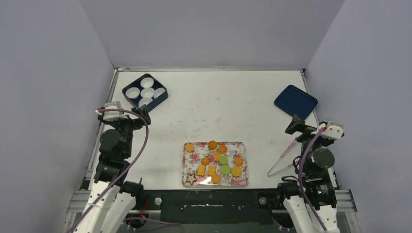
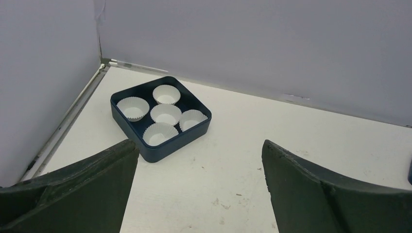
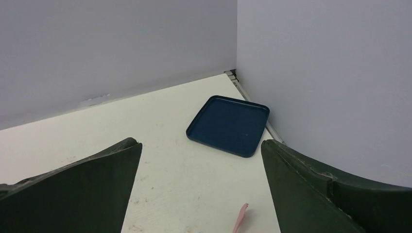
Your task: Pack the cookies
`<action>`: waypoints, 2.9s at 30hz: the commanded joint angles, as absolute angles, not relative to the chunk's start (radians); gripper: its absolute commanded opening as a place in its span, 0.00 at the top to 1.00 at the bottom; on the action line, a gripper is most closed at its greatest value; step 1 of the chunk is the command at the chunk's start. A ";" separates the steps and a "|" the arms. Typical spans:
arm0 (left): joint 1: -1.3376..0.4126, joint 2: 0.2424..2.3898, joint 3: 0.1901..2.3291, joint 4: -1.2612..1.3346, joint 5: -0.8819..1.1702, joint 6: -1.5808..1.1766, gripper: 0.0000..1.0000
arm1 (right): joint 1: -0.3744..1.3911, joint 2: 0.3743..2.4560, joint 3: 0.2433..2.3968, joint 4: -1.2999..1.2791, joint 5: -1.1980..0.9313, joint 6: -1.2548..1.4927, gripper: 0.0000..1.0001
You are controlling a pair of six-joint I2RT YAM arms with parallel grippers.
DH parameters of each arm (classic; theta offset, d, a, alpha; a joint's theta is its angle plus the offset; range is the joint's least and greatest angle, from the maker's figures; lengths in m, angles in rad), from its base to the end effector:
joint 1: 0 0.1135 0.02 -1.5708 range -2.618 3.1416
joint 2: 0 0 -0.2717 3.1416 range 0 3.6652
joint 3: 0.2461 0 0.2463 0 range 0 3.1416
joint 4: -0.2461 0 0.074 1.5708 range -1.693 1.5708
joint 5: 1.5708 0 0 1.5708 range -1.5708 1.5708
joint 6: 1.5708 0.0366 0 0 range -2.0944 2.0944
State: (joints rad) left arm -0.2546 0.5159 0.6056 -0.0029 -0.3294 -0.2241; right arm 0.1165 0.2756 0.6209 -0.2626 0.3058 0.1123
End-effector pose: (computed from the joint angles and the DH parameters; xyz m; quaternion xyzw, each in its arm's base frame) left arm 0.1234 -0.0199 0.3381 -0.1107 0.6684 -0.0647 0.7327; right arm 0.0723 -0.0026 0.3338 0.1107 0.6696 -0.0195 0.7342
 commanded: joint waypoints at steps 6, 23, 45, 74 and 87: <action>-0.243 0.615 0.624 0.037 -0.327 -0.217 0.03 | 0.108 0.226 0.620 -0.212 0.298 0.100 0.00; -0.073 1.164 0.964 -0.156 -0.093 -0.222 0.03 | 0.113 0.158 0.604 -0.193 0.242 0.106 0.00; -0.021 1.876 1.501 -0.409 0.150 -0.033 0.07 | 0.132 0.169 0.600 -0.193 0.247 0.097 0.00; -0.241 1.863 1.425 -0.426 0.153 0.035 0.11 | 0.130 0.161 0.598 -0.189 0.241 0.100 0.00; -0.501 1.882 1.467 -0.404 0.135 -0.126 0.12 | 0.132 0.128 0.600 -0.196 0.247 0.105 0.00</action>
State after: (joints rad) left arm -0.4488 1.9209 1.4185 -0.4431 0.1318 -0.0467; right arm 0.1318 0.1390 0.5930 -0.2287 0.2462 0.1081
